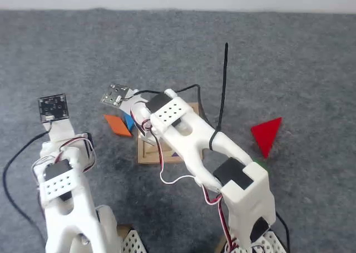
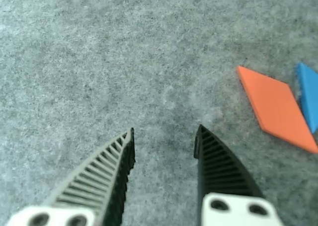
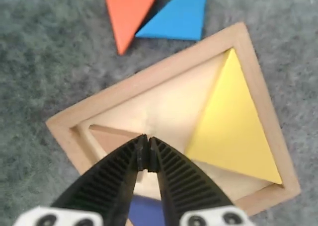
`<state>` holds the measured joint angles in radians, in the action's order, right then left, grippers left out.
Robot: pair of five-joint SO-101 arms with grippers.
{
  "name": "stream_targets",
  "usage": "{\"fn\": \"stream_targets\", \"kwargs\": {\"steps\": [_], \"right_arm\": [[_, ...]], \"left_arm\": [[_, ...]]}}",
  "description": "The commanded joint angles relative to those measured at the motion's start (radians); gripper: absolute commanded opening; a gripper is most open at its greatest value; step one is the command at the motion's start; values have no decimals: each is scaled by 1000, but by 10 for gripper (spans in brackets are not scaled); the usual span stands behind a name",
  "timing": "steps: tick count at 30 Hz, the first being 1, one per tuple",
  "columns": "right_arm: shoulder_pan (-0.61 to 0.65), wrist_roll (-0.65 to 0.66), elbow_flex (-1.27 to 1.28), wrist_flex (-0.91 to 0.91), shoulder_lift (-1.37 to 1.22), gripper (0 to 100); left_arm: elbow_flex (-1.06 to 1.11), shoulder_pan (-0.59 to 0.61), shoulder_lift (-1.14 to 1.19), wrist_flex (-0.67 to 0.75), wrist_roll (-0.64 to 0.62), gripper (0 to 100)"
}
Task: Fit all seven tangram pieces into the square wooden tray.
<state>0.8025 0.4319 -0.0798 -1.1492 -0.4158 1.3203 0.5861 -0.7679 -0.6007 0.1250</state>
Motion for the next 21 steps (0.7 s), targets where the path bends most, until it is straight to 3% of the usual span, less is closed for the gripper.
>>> {"fn": "stream_targets", "kwargs": {"steps": [1,4,9,15,17,21], "right_arm": [[-10,-41,9,82,36,130],[18,-41,-14,82,-22,174],[36,-44,-91,47,-107,78],[27,-46,-149,-5,-160,54],[19,-46,-153,-5,-156,0],[-4,-55,-157,-13,-107,6]], "left_arm": [[-38,-2,-31,25,-12,184],[-38,-2,-31,25,-12,184],[-38,-2,-31,25,-12,184],[-38,-2,-31,25,-12,184],[-38,-2,-31,25,-12,184],[-38,-2,-31,25,-12,184]]}}
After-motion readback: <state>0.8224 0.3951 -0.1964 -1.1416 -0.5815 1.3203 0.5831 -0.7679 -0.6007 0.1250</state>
